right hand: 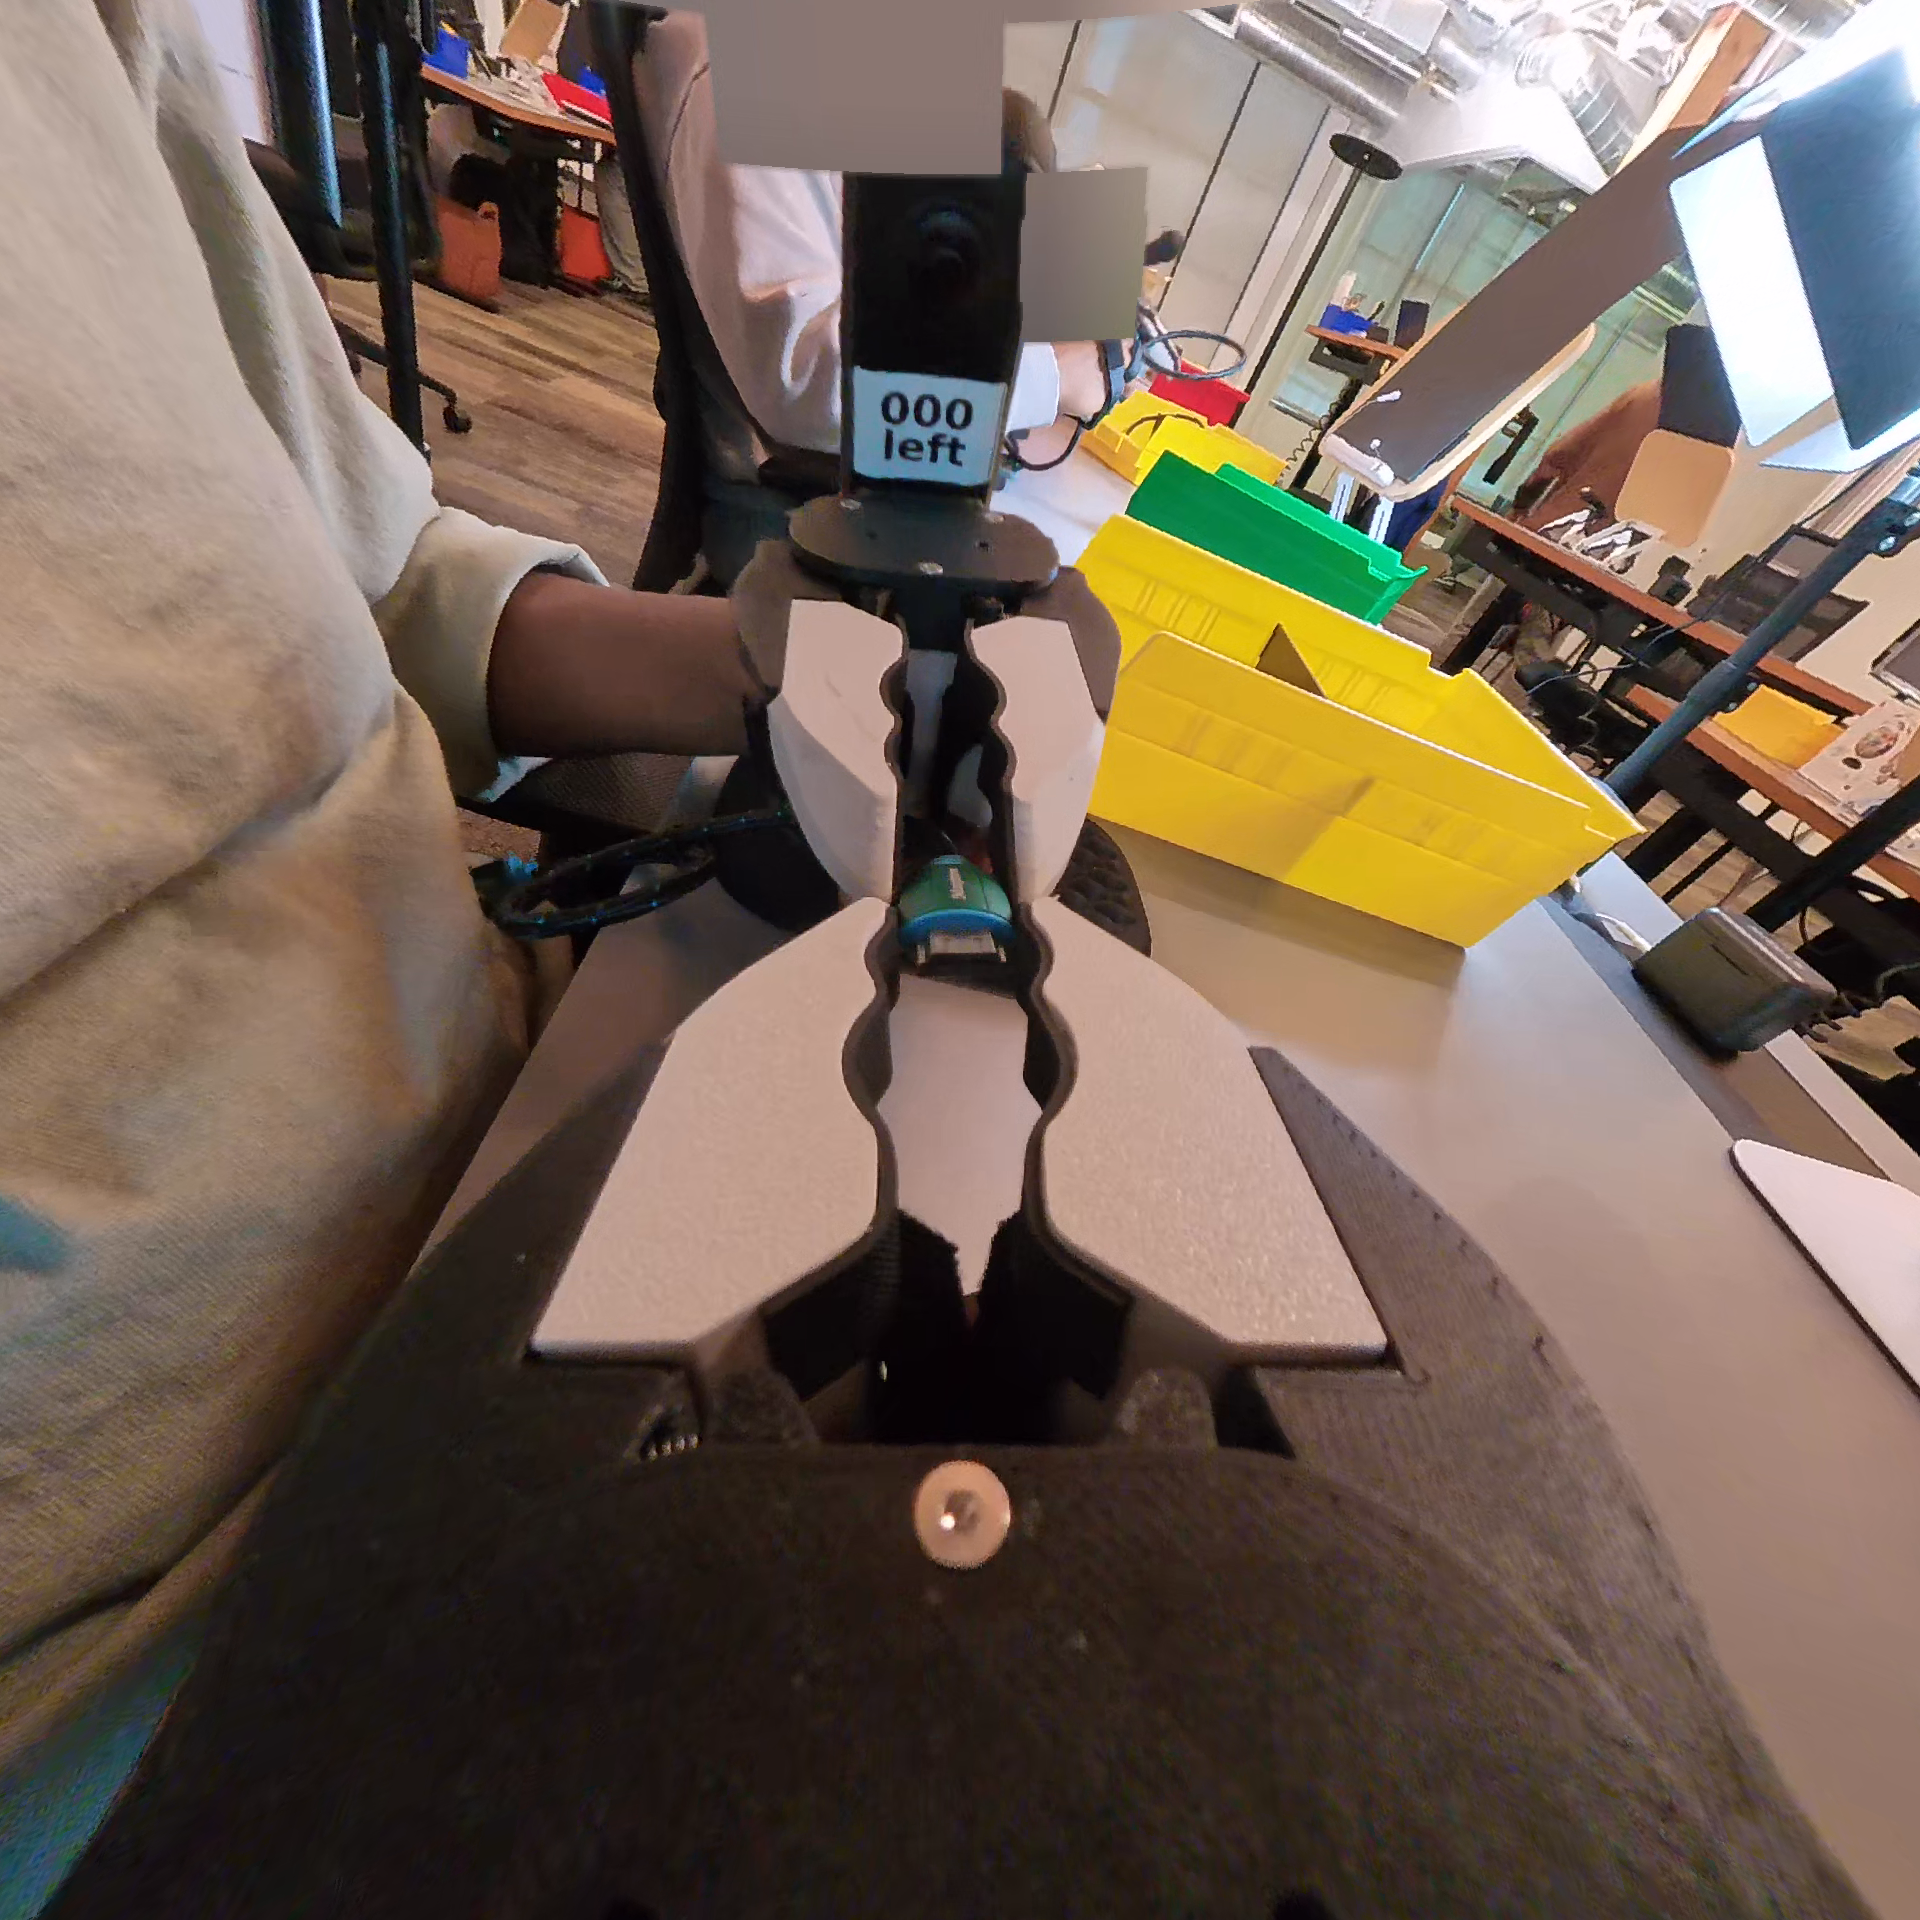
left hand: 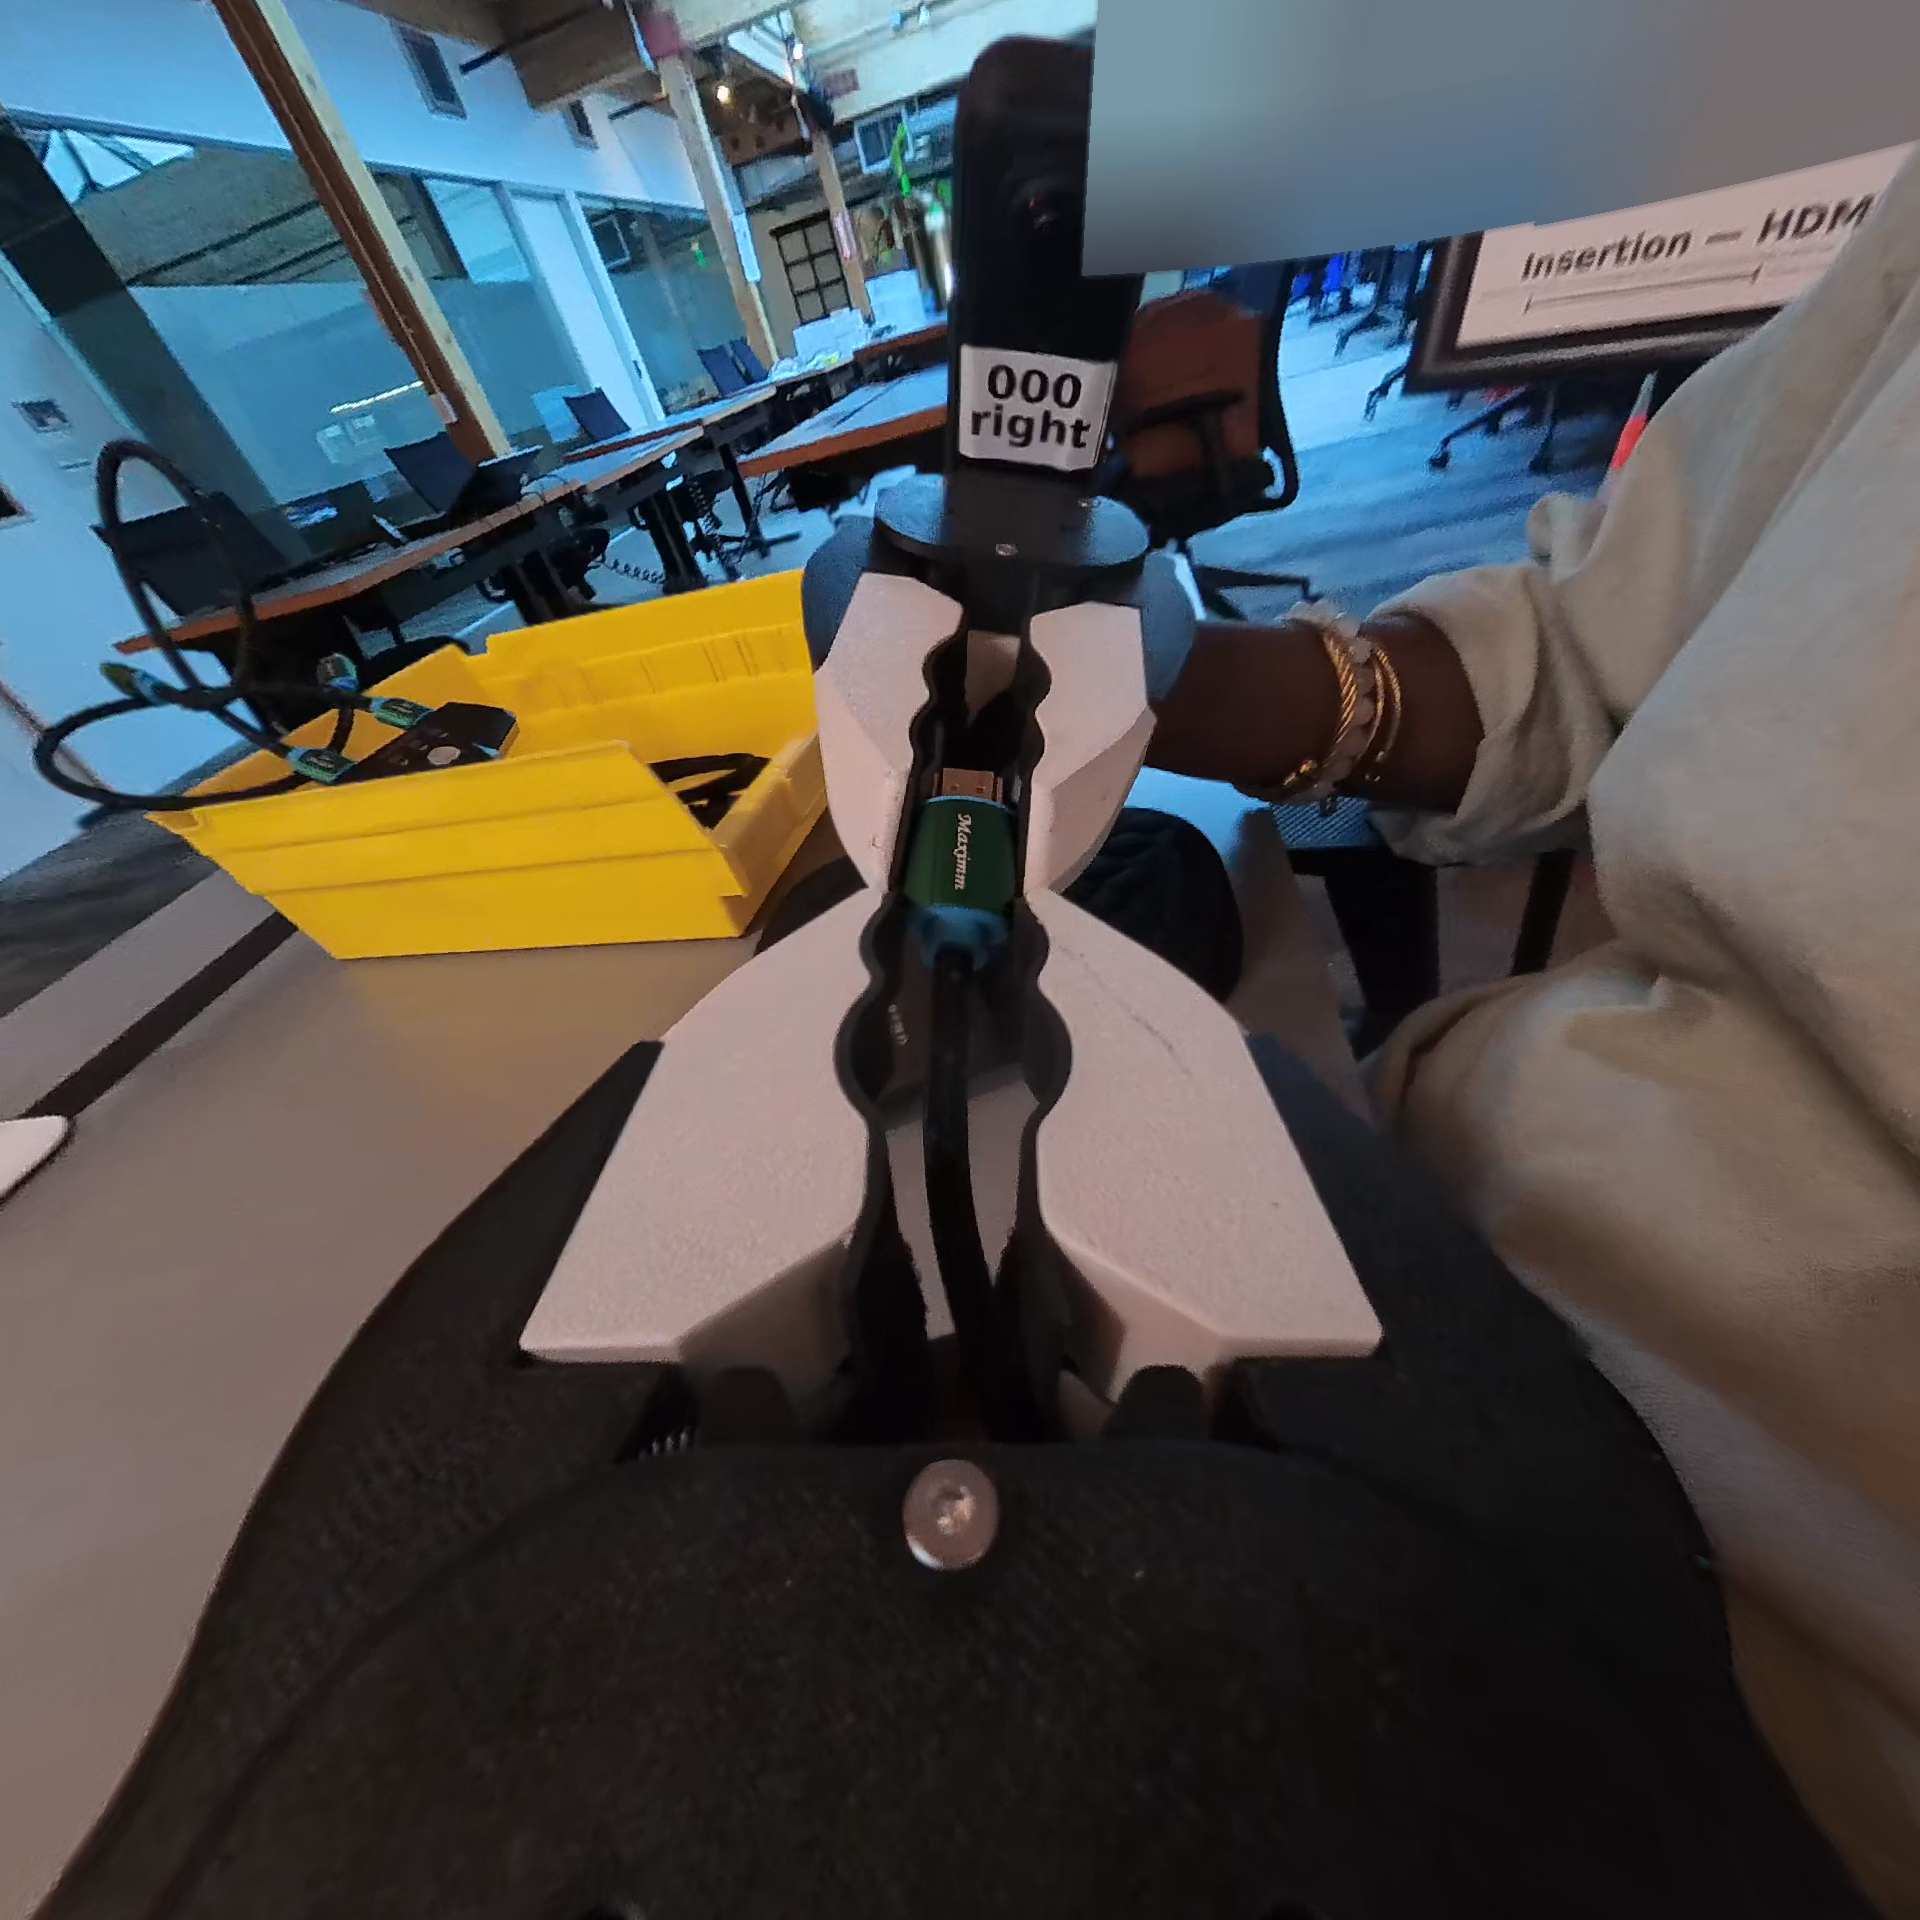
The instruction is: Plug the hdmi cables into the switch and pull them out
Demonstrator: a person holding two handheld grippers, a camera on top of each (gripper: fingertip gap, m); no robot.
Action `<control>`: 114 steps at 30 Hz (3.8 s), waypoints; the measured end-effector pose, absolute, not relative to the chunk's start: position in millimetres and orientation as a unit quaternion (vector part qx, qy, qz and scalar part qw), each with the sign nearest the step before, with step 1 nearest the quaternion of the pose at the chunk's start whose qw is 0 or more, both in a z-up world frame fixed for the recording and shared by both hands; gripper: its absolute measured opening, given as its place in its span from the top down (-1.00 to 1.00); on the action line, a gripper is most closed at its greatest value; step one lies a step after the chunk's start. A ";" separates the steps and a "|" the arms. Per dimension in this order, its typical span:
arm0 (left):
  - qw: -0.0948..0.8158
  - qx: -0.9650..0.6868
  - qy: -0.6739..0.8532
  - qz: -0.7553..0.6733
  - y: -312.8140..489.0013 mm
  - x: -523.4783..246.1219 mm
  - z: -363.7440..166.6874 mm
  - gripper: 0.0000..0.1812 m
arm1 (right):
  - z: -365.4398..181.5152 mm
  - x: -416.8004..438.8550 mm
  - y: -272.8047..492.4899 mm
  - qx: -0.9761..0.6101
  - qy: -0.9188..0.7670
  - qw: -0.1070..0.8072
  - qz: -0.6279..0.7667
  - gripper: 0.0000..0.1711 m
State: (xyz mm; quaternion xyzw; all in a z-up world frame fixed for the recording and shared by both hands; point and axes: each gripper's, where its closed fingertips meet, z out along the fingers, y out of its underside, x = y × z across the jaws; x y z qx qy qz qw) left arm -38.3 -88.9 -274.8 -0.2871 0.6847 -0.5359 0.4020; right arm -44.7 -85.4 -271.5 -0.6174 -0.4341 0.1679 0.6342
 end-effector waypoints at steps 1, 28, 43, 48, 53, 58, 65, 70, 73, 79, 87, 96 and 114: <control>0.409 -0.285 0.691 -0.523 -88.3 -38.6 -273.6 0.79 | -270.5 -45.1 -84.9 -0.617 -0.432 0.636 0.169 0.76; 0.446 -0.334 0.646 -0.522 -47.3 -60.0 -276.2 0.79 | -368.5 37.3 -77.2 -0.816 -0.461 0.314 0.151 -0.03; 0.398 -0.395 0.723 -0.403 -48.1 -36.7 -317.4 0.78 | -323.5 32.8 -84.2 -0.775 -0.350 0.503 0.154 0.12; 0.388 -0.396 0.731 -0.397 -49.4 -36.0 -321.5 0.78 | -321.7 26.5 -77.1 -0.776 -0.351 0.515 0.100 0.12; 0.363 -0.391 0.732 -0.423 -53.0 -38.5 -320.7 0.78 | -314.5 14.4 -71.2 -0.748 -0.374 0.541 0.090 0.12; 0.365 -0.388 0.736 -0.418 -53.7 -38.6 -322.2 0.78 | -317.4 8.8 -67.4 -0.747 -0.378 0.537 0.101 0.12; 0.361 -0.384 0.735 -0.428 -54.7 -39.9 -321.3 0.78 | -315.3 4.4 -64.4 -0.738 -0.387 0.545 0.091 0.12; 0.357 -0.383 0.740 -0.423 -55.7 -39.9 -323.5 0.78 | -317.0 3.3 -63.5 -0.734 -0.393 0.548 0.078 0.12; 0.357 -0.380 0.739 -0.425 -56.2 -40.2 -322.8 0.78 | -315.2 2.4 -64.3 -0.731 -0.391 0.554 0.077 0.12; 0.361 -0.373 0.737 -0.434 -57.3 -41.4 -320.7 0.78 | -313.3 -0.3 -65.3 -0.722 -0.394 0.564 0.081 0.12; 0.372 -0.368 0.725 -0.447 -56.4 -44.0 -313.9 0.79 | -310.9 -4.2 -63.1 -0.715 -0.401 0.568 0.075 0.12; 0.365 -0.372 0.747 -0.413 -57.5 -40.1 -325.5 0.79 | -318.8 -2.2 -63.2 -0.728 -0.420 0.540 0.048 0.12; 0.411 -0.368 0.692 -0.465 -48.5 -43.8 -301.4 0.78 | -295.1 -13.2 -50.5 -0.712 -0.380 0.588 0.062 0.11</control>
